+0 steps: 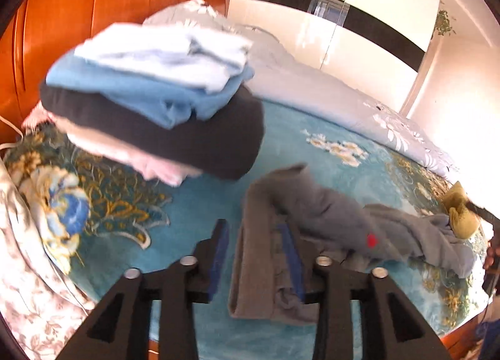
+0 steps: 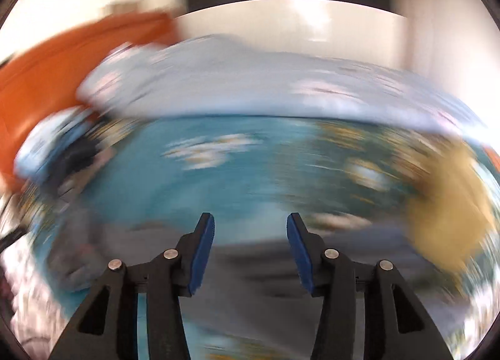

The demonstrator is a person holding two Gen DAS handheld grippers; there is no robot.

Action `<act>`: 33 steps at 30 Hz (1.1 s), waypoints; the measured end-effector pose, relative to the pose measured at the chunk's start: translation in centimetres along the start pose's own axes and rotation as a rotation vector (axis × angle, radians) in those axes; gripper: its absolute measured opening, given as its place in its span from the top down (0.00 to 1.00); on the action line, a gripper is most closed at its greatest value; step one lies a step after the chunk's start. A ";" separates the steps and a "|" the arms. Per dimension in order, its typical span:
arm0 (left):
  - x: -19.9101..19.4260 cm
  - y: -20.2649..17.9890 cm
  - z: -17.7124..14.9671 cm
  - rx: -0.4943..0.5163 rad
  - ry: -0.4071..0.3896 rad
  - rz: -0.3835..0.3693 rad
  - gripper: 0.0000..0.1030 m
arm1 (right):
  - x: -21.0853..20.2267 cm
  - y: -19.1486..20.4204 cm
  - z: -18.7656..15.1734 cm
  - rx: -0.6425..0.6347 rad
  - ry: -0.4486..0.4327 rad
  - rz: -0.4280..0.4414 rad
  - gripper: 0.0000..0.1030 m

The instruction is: Fold clothes

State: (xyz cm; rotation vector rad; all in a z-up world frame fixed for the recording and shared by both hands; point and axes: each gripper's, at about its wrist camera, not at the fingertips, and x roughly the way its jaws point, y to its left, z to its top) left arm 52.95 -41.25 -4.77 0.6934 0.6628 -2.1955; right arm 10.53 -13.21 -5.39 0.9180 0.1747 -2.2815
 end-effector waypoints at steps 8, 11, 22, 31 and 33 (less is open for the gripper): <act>1.6 -7.5 2.0 0.013 -0.030 -0.088 0.50 | 1.2 -18.6 -3.2 0.440 -0.019 -0.064 0.47; 2.2 -10.0 2.3 0.018 -0.012 -0.129 0.47 | 3.3 -20.1 -2.9 0.479 -0.029 0.002 0.45; 1.5 -16.2 2.0 0.123 0.023 -0.103 0.46 | 8.0 -21.4 0.1 0.537 -0.075 0.044 0.61; 0.8 -18.2 2.4 0.156 0.003 -0.095 0.46 | -0.7 -28.8 2.5 0.608 -0.253 -0.027 0.84; 1.2 -18.5 2.3 0.154 0.009 -0.107 0.46 | -4.6 -31.3 2.9 0.622 -0.309 -0.092 0.86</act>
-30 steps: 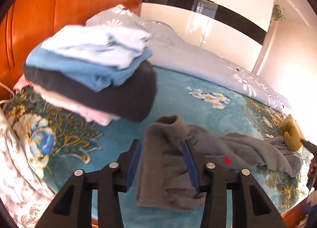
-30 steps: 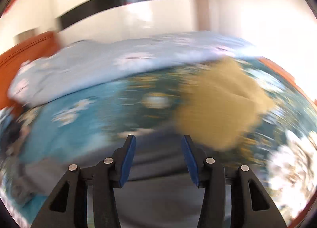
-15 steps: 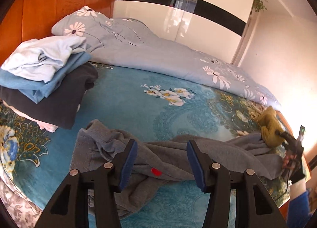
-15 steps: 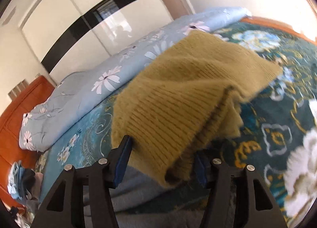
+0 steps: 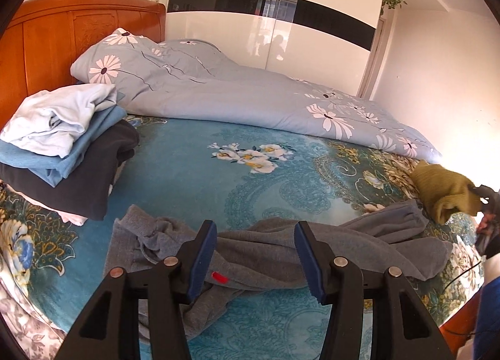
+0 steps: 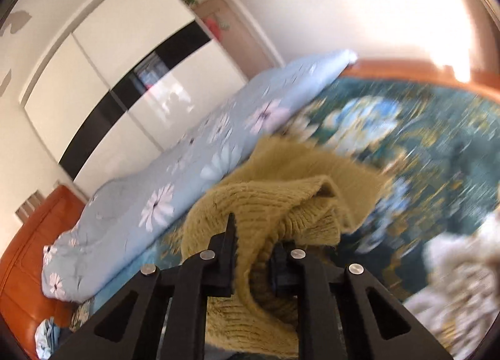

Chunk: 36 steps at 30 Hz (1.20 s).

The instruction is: Fold clothes

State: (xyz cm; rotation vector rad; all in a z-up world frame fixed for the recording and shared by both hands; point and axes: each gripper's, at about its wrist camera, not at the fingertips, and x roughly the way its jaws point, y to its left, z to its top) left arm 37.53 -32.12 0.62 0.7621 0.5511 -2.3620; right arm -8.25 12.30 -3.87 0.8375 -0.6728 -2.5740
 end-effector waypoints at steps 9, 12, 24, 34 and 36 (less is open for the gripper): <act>2.6 -1.5 -0.7 -0.035 0.058 -0.077 0.46 | -12.8 -7.4 7.5 -0.022 -0.267 -0.332 0.87; 2.7 -1.8 -0.8 -0.046 0.063 -0.089 0.46 | -11.9 -10.3 7.0 -0.037 -0.176 -0.465 0.86; 0.3 0.9 -1.0 -0.091 0.048 -0.011 0.44 | -11.8 -16.4 -1.7 -0.008 0.002 -0.466 0.48; -0.3 7.9 -2.3 -0.131 0.096 0.113 0.43 | -17.3 -8.9 -9.3 -0.352 0.003 -0.563 0.37; 0.0 8.8 -2.6 -0.137 0.109 0.108 0.43 | -17.3 -7.5 -9.9 -0.311 0.021 -0.469 0.37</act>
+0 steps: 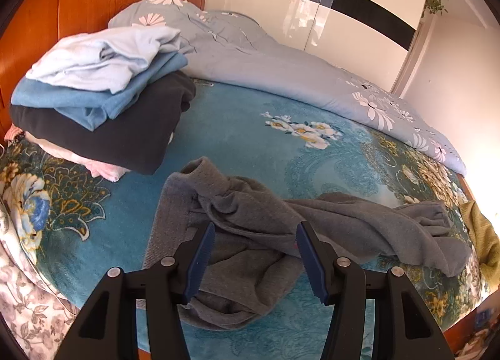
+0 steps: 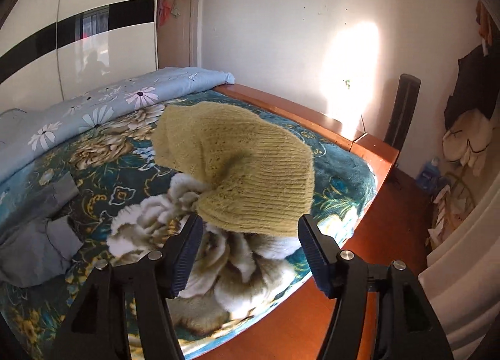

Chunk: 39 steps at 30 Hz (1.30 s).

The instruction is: Fold clothes

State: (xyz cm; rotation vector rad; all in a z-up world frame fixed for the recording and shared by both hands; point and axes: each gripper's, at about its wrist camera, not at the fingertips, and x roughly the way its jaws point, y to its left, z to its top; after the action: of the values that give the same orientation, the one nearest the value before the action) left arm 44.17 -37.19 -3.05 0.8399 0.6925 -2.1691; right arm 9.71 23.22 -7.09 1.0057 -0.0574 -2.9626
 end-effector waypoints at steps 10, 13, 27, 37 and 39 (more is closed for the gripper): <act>5.9 1.2 1.0 -0.148 0.096 -0.181 0.43 | 4.3 13.7 -5.3 0.167 0.339 0.626 0.37; 7.9 1.2 1.0 -0.195 0.119 -0.186 0.43 | 5.5 17.1 -7.1 0.177 0.411 0.675 0.37; 10.1 1.3 3.1 -0.196 0.069 -0.253 0.96 | 7.4 23.6 -7.0 0.251 0.503 0.744 0.94; 12.2 1.1 10.2 -0.184 -0.020 -0.186 0.96 | 9.5 33.8 8.1 0.070 0.314 0.689 0.95; 14.0 1.7 10.8 -0.210 -0.003 -0.163 0.96 | 12.7 36.5 8.7 0.054 0.357 0.634 0.94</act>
State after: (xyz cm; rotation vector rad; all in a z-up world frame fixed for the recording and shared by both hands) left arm 33.98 -51.35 -6.67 0.6907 0.9988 -2.1912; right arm -5.70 -13.30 -6.53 1.2246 -0.3748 -2.1990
